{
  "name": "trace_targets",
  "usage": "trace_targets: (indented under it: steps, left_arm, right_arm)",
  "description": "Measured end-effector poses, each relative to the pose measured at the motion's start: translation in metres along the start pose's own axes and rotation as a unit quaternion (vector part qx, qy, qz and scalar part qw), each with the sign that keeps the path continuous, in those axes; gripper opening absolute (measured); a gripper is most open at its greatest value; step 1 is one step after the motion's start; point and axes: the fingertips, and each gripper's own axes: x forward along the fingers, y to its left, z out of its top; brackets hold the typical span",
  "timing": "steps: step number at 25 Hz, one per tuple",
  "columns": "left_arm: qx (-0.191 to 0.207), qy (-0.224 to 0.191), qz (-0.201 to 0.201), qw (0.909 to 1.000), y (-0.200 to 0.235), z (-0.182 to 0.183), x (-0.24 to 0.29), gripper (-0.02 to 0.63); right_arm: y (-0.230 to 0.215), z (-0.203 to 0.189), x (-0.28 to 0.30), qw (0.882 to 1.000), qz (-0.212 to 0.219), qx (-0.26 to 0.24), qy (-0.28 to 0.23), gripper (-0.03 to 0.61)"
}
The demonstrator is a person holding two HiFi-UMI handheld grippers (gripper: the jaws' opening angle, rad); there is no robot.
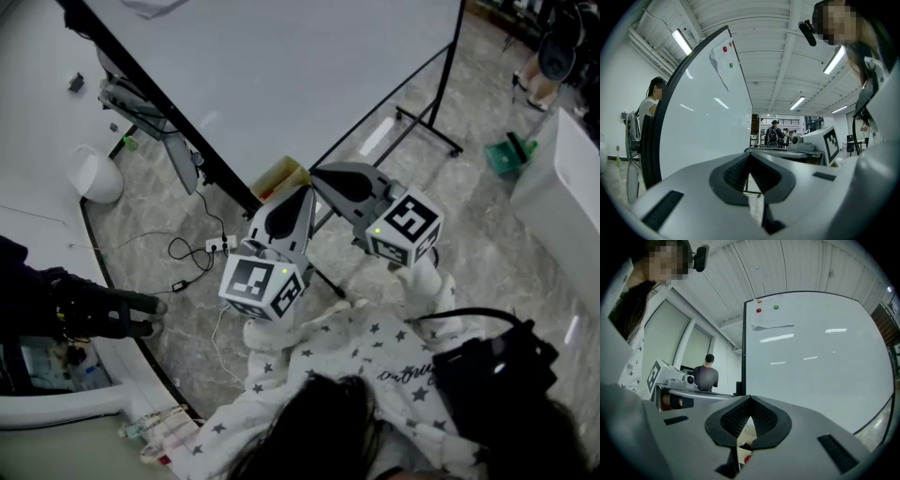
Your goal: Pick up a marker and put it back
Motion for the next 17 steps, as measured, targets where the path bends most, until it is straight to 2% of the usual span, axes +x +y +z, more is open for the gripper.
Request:
trace_targets:
  steps: [17]
  left_arm:
    - [-0.004, 0.003, -0.006, 1.0, 0.0014, 0.0008, 0.0024, 0.002]
  right_arm:
    - [-0.002, 0.0019, 0.0024, 1.0, -0.001, -0.002, 0.004, 0.005]
